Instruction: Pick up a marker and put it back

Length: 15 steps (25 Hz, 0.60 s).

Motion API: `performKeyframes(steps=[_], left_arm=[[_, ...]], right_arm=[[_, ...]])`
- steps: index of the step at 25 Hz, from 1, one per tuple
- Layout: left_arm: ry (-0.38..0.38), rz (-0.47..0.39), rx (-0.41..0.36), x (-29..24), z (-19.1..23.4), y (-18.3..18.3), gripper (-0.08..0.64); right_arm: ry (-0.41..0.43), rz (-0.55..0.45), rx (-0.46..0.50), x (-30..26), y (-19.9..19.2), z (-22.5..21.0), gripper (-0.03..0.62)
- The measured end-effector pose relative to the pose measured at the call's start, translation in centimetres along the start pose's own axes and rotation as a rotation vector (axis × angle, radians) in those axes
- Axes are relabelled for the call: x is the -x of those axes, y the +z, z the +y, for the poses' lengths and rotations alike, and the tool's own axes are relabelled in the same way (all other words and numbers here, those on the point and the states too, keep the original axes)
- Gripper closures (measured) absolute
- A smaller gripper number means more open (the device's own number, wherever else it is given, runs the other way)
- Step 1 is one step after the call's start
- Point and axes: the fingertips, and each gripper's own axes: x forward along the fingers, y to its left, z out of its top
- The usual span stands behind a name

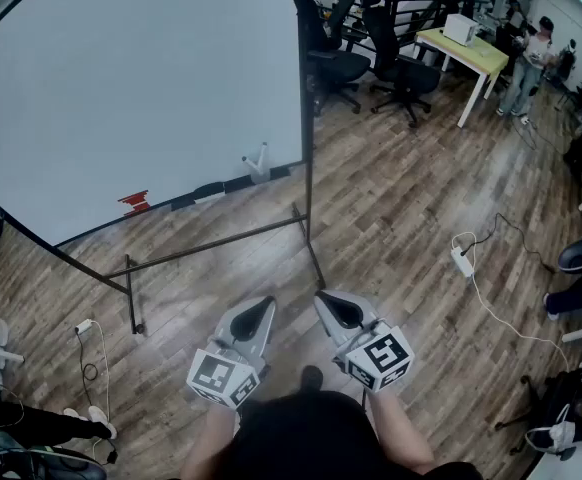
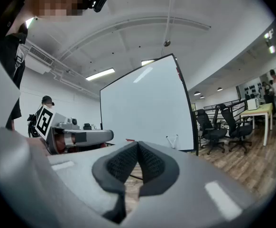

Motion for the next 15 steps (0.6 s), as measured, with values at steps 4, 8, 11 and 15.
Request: performKeyframes(steps=[4,8,11,15], left_arm=[[0.008,0.006,0.003,-0.6,-0.1,0.0,0.549],[0.011,0.012,0.005,-1.6,-0.2,-0.2,0.551],[0.011,0.02,0.001,-2.1,-0.2,-0.6,0.551],[0.036,0.026,-0.002,-2.4,-0.1,-0.2,0.551]], right_arm=[[0.004,-0.009,0.015,0.1,0.5,-0.4,0.589],[0.006,0.001,0.017,0.0,0.4,-1.4,0.589],[0.019,0.017,-0.017,-0.4,-0.1,-2.0,0.589],[0.059,0.02,-0.005,-0.4,-0.1,-1.6,0.589]])
